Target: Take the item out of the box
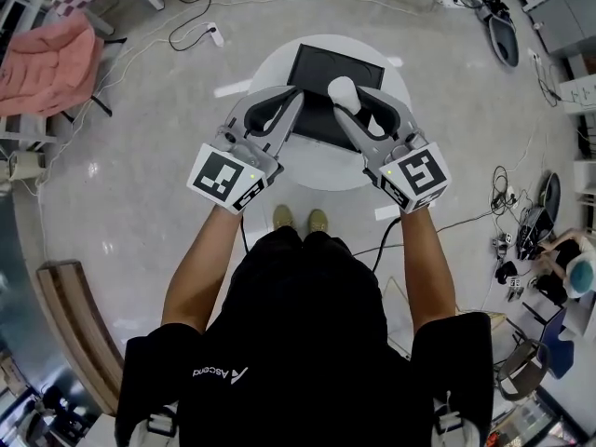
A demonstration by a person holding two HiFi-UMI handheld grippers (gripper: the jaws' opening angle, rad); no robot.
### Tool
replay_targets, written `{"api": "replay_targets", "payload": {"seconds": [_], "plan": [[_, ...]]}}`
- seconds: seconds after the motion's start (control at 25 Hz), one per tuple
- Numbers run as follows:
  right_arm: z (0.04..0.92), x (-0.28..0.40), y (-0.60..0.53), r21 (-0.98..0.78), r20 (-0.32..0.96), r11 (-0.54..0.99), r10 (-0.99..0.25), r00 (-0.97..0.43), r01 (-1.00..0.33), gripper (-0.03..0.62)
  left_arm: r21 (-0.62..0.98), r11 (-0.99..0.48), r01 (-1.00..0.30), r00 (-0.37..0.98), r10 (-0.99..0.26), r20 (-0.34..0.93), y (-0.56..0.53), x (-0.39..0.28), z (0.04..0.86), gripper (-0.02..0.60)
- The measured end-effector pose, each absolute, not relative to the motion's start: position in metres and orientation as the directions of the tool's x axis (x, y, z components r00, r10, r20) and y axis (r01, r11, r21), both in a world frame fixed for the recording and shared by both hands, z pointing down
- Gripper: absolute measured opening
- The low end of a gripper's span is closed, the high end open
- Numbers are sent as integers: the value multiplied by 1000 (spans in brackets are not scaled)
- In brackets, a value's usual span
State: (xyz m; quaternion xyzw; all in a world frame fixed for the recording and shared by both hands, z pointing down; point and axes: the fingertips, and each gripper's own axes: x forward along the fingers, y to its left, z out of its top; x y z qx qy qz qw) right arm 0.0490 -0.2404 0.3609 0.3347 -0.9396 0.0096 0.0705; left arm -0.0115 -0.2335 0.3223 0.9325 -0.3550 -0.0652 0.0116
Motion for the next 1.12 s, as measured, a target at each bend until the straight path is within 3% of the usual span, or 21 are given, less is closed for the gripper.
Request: {"api": "replay_targets", "payload": {"seconds": [0.56, 1.12], "plan": [[261, 42, -192, 12, -100, 752, -655, -749, -659, 164, 33, -767, -641, 749, -634, -191, -198, -22, 250, -2], [241, 55, -164, -2, -197, 732, -668, -717, -681, 164, -14, -791, -611, 776, -596, -205, -175, -7, 234, -2]]}}
